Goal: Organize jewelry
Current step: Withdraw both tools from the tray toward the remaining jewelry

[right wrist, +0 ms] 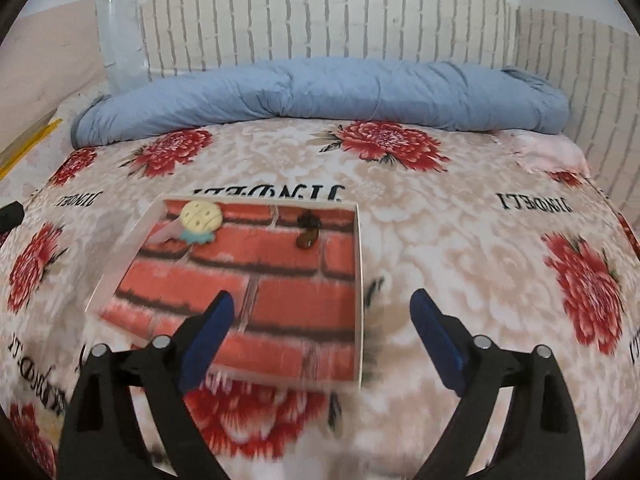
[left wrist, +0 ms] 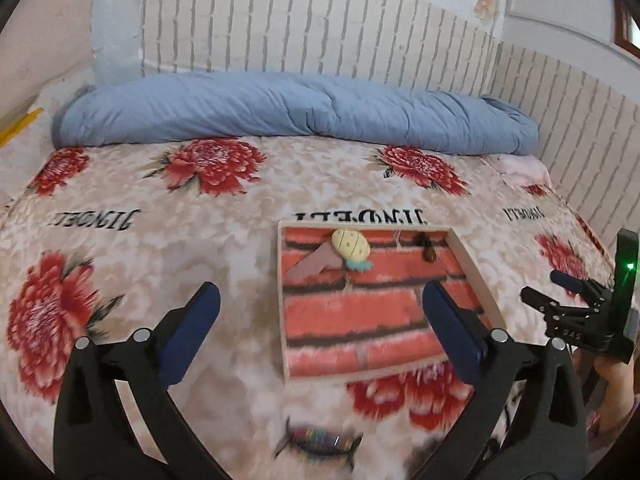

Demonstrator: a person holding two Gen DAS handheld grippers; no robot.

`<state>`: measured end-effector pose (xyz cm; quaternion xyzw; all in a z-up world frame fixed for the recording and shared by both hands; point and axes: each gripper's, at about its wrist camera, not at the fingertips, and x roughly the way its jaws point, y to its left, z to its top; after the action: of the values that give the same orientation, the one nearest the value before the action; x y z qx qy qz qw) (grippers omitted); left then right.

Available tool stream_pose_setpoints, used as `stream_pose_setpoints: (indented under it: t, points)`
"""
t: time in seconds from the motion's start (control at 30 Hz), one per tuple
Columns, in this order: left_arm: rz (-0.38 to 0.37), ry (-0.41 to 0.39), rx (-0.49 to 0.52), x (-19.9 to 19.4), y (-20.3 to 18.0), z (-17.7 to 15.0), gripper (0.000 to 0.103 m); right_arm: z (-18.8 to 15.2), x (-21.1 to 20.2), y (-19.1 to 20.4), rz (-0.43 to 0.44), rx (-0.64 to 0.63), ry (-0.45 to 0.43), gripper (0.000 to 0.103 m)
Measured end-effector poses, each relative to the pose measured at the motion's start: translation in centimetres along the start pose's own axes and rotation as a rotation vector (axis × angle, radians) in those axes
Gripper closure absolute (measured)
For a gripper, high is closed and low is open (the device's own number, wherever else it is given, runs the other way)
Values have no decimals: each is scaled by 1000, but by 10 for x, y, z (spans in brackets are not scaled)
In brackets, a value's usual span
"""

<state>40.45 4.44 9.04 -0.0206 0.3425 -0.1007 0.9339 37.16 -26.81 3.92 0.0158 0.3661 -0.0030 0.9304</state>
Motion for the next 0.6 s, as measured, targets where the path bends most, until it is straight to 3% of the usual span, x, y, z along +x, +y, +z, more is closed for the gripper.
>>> stream_pose_setpoints:
  t: [0.3,0.4,0.6]
  points:
    - [43,-45,23,-67,7,-83,5,-78,-62,2,-11,11,-56,14]
    - [21,-15,-12,-72,15,-110,5,-99,-70,1,-25,23,-54,14]
    - [61,-8,-61,-80,28,-157,5,-147,-71,5,-26,44,-11,14]
